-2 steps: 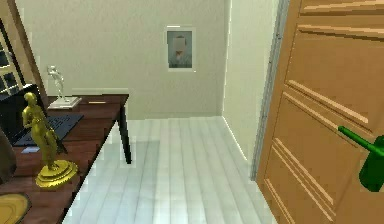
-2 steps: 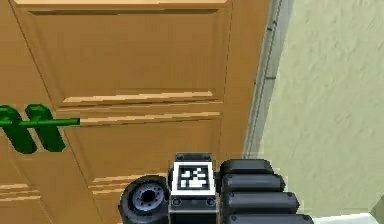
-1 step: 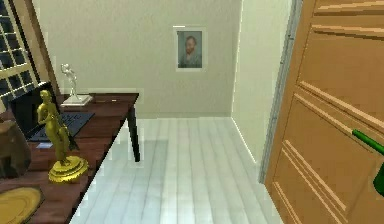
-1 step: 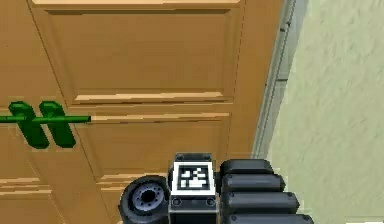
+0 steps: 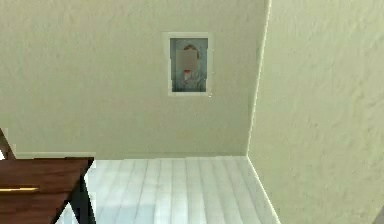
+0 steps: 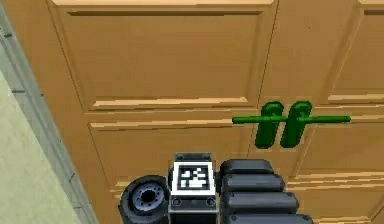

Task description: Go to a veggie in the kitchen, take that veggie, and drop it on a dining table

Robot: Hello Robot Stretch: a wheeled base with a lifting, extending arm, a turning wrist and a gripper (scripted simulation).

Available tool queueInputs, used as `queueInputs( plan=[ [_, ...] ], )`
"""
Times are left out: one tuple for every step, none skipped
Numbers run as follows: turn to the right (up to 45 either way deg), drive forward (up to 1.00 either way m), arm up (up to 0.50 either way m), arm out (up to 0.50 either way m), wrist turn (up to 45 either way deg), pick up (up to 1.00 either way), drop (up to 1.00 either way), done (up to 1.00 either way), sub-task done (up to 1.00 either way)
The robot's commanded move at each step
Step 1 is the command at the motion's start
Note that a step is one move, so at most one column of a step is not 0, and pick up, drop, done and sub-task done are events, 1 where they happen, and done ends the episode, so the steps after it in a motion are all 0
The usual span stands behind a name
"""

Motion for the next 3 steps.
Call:
queueInputs(
  plan=[
    [-21.0, 0.0, 0.0, 0.0, 0.0, 0.0, 0.0, 0.0, 0.0],
    [0.0, 0.1, 0.0, 0.0, 0.0, 0.0, 0.0, 0.0, 0.0],
    [45.0, 0.0, 0.0, 0.0, 0.0, 0.0, 0.0, 0.0, 0.0]
  ],
)
